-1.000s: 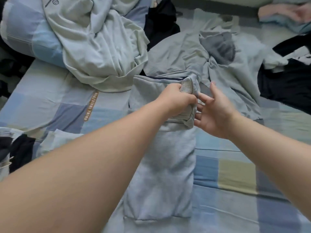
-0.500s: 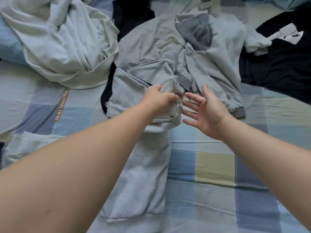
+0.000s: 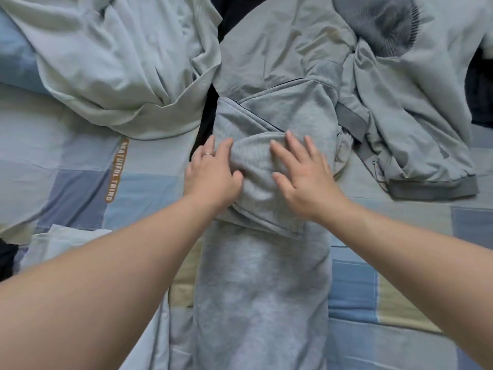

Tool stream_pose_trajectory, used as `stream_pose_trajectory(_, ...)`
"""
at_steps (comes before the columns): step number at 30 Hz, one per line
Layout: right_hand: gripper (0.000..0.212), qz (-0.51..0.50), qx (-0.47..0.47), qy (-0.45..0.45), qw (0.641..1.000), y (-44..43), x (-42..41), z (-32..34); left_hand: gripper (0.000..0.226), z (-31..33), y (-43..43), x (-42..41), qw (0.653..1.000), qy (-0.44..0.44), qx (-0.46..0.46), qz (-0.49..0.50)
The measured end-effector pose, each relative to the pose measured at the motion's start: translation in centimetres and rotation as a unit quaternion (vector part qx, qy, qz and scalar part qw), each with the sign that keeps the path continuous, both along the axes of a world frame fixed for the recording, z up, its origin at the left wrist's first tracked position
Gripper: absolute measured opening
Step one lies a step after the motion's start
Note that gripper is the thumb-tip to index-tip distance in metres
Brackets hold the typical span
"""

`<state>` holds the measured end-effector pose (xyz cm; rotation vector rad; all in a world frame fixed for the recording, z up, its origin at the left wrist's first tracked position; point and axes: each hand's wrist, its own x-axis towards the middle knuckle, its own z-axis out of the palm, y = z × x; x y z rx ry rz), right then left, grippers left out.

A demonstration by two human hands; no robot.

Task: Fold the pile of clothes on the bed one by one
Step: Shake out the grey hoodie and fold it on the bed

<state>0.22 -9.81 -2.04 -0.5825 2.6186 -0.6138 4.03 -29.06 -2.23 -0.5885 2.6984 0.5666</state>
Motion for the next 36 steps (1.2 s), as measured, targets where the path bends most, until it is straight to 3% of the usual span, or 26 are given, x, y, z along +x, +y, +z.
stream_pose_trajectory(5,0.065,0.043,0.190,0.045,0.980,-0.8,-1.9,-7.7,0.077,-5.0,-0.2,-1.8,0.985,0.084,-0.054,-0.137)
stream_pose_trajectory(7,0.066,0.048,0.220,0.068,0.972,0.4,-2.5,-10.4,0.072,-7.4,0.2,-2.5,0.976,0.089,-0.053,-0.192)
stream_pose_trajectory(10,0.068,0.038,0.204,0.126,0.970,0.9,-2.5,-13.4,0.064,-11.1,0.3,-2.4,0.975,0.073,-0.074,-0.196)
stream_pose_trajectory(14,0.074,0.036,0.164,0.165,0.972,0.9,-2.8,-15.4,0.068,-14.0,-0.1,-2.7,0.967,0.129,-0.090,-0.198)
stream_pose_trajectory(36,0.072,0.019,0.152,0.168,0.974,1.1,-2.8,-14.9,0.064,-14.2,0.1,-2.3,0.965,0.155,-0.106,-0.182)
